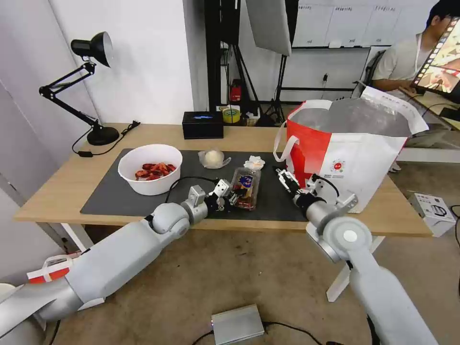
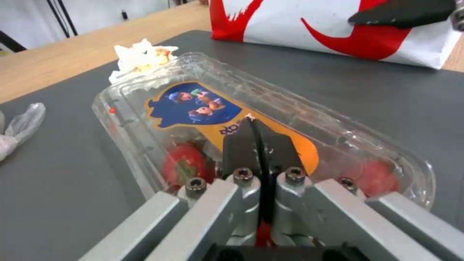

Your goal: Pick up the trash from the table and place it into the takeout bag.

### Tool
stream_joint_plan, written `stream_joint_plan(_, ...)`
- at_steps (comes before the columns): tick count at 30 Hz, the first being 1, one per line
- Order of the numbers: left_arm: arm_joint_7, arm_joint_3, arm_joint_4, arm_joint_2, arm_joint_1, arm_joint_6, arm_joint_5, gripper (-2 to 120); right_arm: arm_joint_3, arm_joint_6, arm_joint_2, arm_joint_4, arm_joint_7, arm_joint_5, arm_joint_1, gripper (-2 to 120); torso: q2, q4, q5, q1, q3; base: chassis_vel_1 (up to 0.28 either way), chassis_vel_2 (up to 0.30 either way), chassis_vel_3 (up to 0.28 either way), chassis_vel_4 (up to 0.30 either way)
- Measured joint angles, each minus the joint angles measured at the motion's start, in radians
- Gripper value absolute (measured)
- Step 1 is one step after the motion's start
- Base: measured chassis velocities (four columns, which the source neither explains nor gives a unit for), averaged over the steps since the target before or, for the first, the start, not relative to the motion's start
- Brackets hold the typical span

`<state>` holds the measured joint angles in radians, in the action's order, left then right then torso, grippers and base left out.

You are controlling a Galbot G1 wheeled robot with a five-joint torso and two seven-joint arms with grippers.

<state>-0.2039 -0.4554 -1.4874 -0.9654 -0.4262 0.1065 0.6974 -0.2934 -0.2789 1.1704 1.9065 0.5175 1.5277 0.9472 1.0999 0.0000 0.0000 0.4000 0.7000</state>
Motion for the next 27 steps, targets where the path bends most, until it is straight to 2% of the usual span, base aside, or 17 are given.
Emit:
stream_joint_plan(14,0.002,-0.004,0.018,-0.015,0.001,-0.014,0.0,0,0.049,-0.037,0.024,-0.033,0.131,-0.018,-0.089,100,0.0,0.0001,0.0,0.0,0.0,0.0,0.0,0.0,0.0)
stream_joint_plan(21,-0.003,-0.005,0.028,-0.013,0.009,-0.013,0.0,0,0.065,-0.089,0.033,-0.026,0.274,0.022,-0.143,100,0.0,-0.0001,-0.0001,0.0,0.0,0.0,0.0,0.0,0.0)
stream_joint_plan(27,-0.003,-0.002,0.025,-0.001,0.009,-0.014,0.0,0,0.077,-0.103,0.055,-0.059,0.318,0.04,-0.183,100,0.0,-0.0001,0.0,0.0,0.0,0.0,0.0,0.0,0.0)
